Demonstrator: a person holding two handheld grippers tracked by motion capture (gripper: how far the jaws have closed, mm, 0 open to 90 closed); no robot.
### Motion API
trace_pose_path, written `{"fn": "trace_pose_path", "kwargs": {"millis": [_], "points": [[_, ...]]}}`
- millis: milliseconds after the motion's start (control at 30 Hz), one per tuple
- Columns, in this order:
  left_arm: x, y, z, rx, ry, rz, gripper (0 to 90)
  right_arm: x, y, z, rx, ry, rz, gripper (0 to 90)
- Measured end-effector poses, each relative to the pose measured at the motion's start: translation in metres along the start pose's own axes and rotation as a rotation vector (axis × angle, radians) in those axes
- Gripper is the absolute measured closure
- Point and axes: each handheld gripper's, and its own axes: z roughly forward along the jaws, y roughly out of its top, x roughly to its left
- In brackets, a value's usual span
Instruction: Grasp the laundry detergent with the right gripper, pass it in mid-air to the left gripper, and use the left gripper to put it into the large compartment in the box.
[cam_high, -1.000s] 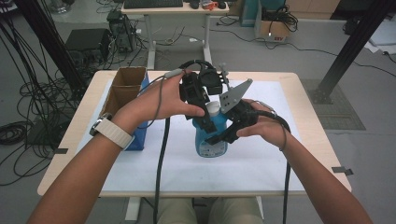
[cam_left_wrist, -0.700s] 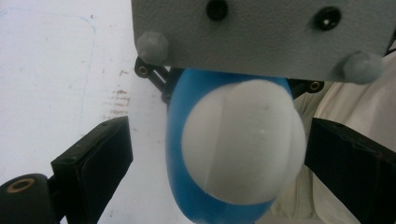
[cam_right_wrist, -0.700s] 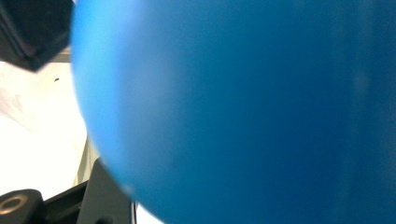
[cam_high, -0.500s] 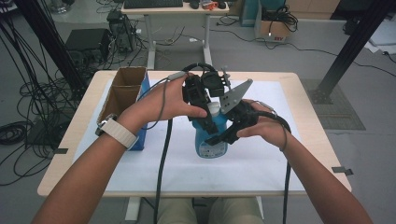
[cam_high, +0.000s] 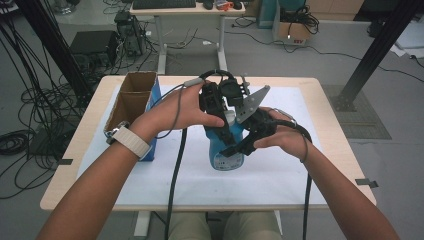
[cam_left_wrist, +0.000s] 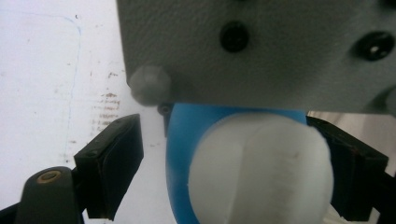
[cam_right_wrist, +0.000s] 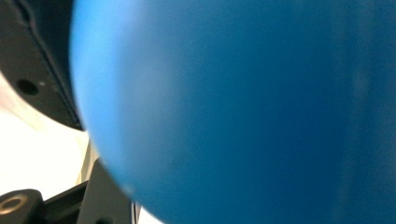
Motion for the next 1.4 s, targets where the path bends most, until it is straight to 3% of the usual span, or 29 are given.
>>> {"fn": "trace_pose_path", "kwargs": {"millis": [300, 600, 667, 733, 767, 1400], "points": [[0.0001, 0.0007, 0.0016, 0.001, -0.007, 0.007, 21.7, 0.0006, -0.0001, 0.0001, 0.001, -0.003, -0.008, 43.4], [-0.0005, 0.0005, 0.0013, -0.002, -0.028, 0.020, 32.6, 0.0009, -0.0005, -0.0004, 0.020, 0.006, -0.002, 43.4], [-0.0019, 0.0008, 0.0013, -0.004, -0.032, 0.029, 37.1, 0.0032, -0.0009, -0.0003, 0.020, 0.013, 0.029, 43.4], [-0.0022, 0.0012, 0.0016, 0.003, -0.032, 0.030, 37.3, 0.0029, -0.0005, -0.0007, 0.027, 0.013, 0.018, 43.4], [-0.0021, 0.0014, 0.0014, 0.006, -0.030, 0.030, 37.4, -0.0013, -0.0014, 0.0011, 0.025, -0.024, -0.023, 43.4], [-0.0024, 0.0049, 0.0013, 0.020, -0.017, 0.039, 37.7, -0.0030, -0.0021, -0.0004, 0.027, -0.049, -0.038, 43.5]]}}
